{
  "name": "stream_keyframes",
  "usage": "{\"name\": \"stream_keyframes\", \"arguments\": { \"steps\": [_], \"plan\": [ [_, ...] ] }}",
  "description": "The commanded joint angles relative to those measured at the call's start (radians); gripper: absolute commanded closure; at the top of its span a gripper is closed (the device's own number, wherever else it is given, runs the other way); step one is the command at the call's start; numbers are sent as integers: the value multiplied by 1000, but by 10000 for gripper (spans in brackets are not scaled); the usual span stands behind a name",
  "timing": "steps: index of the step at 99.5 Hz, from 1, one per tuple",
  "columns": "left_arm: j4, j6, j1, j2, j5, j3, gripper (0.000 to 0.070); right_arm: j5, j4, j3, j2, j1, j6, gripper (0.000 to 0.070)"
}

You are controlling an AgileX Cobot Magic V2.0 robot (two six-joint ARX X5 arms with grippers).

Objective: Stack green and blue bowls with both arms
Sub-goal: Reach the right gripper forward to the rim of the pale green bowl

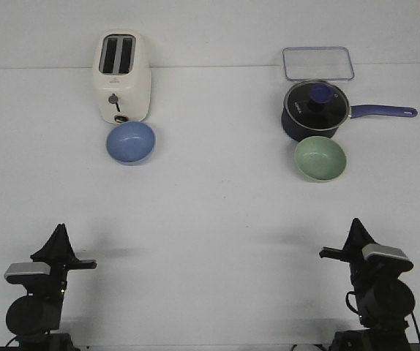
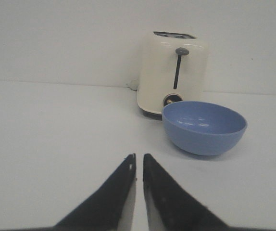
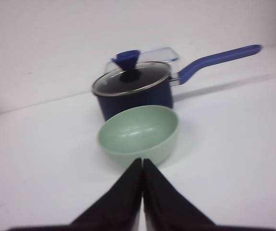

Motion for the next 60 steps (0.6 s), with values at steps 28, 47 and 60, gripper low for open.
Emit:
{"name": "stream_keyframes", "arguments": {
  "steps": [28, 47, 60],
  "plan": [
    [10, 10, 1, -2, -2, -20, 685, -98, -188, 404, 624, -88, -31, 295],
    [11, 10, 1, -2, -2, -20, 685, -144, -185, 570, 899, -145, -72, 149],
    [11, 10, 1, -2, -2, -20, 685, -162, -185, 673, 1068, -175, -100, 149]
  ]
}}
